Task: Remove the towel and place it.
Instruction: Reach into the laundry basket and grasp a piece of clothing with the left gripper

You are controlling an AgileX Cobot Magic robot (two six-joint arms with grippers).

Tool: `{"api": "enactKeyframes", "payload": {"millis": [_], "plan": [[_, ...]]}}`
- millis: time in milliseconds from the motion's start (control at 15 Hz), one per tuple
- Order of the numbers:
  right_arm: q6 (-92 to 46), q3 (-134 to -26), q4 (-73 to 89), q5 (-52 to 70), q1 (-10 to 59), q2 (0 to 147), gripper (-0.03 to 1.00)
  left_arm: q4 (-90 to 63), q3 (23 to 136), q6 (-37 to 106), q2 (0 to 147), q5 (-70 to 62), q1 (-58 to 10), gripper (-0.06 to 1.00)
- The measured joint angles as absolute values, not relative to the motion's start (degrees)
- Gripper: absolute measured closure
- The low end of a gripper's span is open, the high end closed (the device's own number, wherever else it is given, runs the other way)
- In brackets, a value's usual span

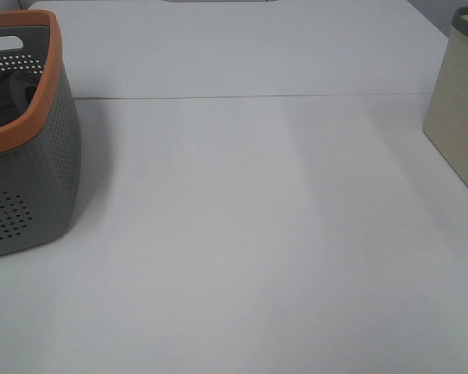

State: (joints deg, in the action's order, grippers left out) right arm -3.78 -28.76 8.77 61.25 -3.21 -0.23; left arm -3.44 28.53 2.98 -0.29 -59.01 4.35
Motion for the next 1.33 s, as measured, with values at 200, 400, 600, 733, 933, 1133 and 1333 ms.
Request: {"api": "enactKeyframes", "payload": {"millis": [200,400,600,733,933,1133,1333], "plan": [[-3.8,-28.8,8.8,61.2,-3.2,-0.2,0.12,-3.4,28.5,3.0,-0.3,-59.0,4.4,-0.04],[-3.8,-28.8,8.8,61.2,-3.2,-0.2,0.12,-3.4,28.5,3.0,-0.3,-59.0,4.4,-0.04],[-3.8,-28.8,8.8,61.2,-3.2,-0.2,0.12,-3.4,28.5,3.0,-0.3,-59.0,4.4,-0.04],[-3.8,-28.8,8.8,61.2,-3.2,-0.2,0.12,-3.4,28.5,3.0,-0.3,-59.0,4.4,-0.04],[-3.8,-28.8,8.8,61.2,-3.2,-0.2,0.12,-3.4,28.5,3.0,-0.3,-59.0,4.4,-0.04],[-3.8,-28.8,8.8,61.2,-3.2,-0.2,0.12,-3.4,28.5,3.0,-0.3,-59.0,4.4,-0.04],[-3.8,-28.8,8.8,61.2,-3.2,-0.2,0.12,-3.4,28.5,3.0,-0.3,-59.0,4.4,-0.04]]}}
